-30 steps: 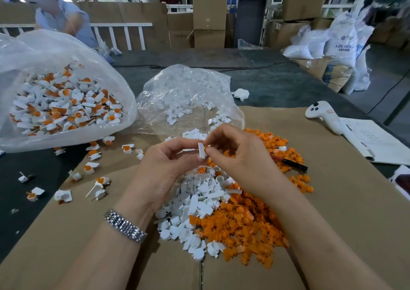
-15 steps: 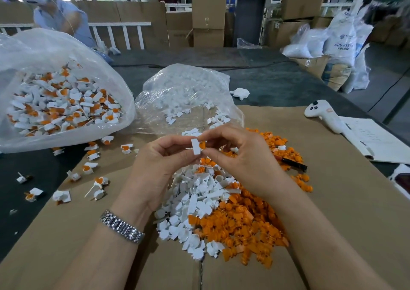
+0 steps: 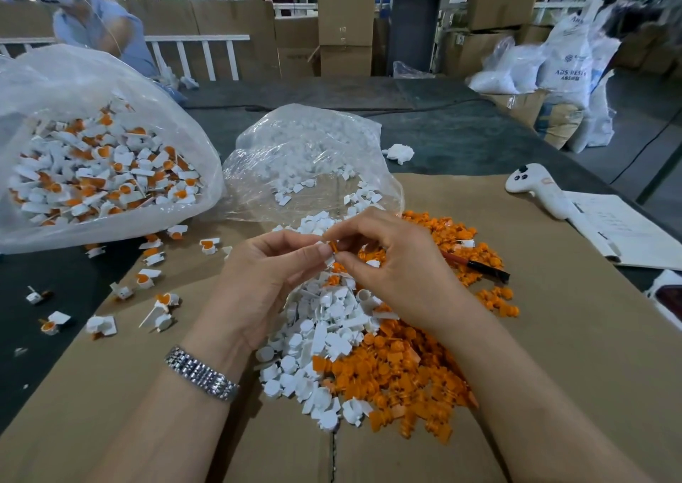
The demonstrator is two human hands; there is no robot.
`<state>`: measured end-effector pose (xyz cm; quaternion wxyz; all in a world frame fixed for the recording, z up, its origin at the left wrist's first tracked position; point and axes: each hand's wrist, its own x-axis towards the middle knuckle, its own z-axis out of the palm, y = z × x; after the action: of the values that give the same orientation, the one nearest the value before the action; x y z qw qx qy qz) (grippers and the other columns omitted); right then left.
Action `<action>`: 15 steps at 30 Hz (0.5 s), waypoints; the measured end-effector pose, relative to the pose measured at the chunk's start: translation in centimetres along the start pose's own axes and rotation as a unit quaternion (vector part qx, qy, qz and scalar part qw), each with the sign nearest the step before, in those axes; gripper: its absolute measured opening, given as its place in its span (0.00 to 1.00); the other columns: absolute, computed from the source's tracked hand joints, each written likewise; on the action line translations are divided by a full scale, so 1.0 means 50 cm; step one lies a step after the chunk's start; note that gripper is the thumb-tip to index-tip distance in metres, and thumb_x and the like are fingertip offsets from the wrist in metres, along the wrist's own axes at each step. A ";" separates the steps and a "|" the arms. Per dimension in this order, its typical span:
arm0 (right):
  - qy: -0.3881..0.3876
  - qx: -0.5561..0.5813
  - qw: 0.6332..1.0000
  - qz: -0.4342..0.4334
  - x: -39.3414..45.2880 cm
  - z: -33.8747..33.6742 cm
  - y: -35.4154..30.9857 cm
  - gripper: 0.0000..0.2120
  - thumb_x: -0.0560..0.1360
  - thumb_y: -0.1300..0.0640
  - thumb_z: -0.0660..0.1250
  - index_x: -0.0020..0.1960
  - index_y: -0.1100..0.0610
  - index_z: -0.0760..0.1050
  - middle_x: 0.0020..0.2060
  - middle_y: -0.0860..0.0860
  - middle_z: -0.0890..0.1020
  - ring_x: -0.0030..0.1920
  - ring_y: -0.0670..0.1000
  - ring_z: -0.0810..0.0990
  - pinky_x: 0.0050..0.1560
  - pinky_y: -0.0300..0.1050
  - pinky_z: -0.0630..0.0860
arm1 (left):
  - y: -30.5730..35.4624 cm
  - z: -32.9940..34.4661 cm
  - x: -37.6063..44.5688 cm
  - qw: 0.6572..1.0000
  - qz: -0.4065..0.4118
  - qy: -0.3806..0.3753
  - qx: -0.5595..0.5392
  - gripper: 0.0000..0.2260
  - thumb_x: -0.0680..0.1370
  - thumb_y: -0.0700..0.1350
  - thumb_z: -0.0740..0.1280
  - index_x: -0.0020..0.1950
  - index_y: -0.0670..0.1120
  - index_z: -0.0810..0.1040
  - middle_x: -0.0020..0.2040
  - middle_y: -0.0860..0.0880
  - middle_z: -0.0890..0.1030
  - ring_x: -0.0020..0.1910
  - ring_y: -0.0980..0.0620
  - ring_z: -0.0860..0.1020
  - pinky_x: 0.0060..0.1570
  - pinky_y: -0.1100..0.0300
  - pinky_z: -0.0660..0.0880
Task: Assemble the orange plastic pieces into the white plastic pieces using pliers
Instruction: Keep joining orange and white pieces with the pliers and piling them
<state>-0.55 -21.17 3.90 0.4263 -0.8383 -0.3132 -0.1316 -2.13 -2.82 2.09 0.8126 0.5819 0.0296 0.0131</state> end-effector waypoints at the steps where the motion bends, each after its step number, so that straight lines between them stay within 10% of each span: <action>1: -0.006 -0.002 1.000 0.003 0.000 0.001 -0.001 0.10 0.77 0.63 0.72 0.57 0.56 0.82 0.48 0.47 0.81 0.48 0.43 0.80 0.53 0.37 0.77 | -0.001 -0.001 0.000 1.000 -0.004 0.003 0.000 0.10 0.63 0.37 0.79 0.42 0.37 0.85 0.45 0.38 0.86 0.46 0.46 0.86 0.47 0.63 0.82; 10: -0.027 -0.097 0.987 0.126 0.005 -0.039 0.031 0.15 0.78 0.52 0.70 0.64 0.48 0.76 0.52 0.45 0.78 0.52 0.42 0.78 0.53 0.34 0.75 | 0.001 -0.005 0.003 0.998 -0.038 0.015 -0.038 0.05 0.63 0.35 0.78 0.36 0.41 0.87 0.45 0.39 0.87 0.50 0.41 0.87 0.46 0.61 0.83; 15: -0.129 -0.335 0.865 0.350 -0.009 -0.073 0.080 0.30 0.73 0.34 0.68 0.66 0.53 0.71 0.63 0.54 0.74 0.64 0.57 0.73 0.63 0.61 0.73 | 0.004 -0.008 0.002 0.996 -0.058 0.013 -0.060 0.04 0.65 0.34 0.78 0.36 0.41 0.87 0.47 0.37 0.87 0.52 0.38 0.86 0.45 0.59 0.84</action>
<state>1.85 -26.01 3.35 0.0941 -0.9947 0.0113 0.0390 -2.05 -2.39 2.13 0.8452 0.5288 0.0730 -0.0248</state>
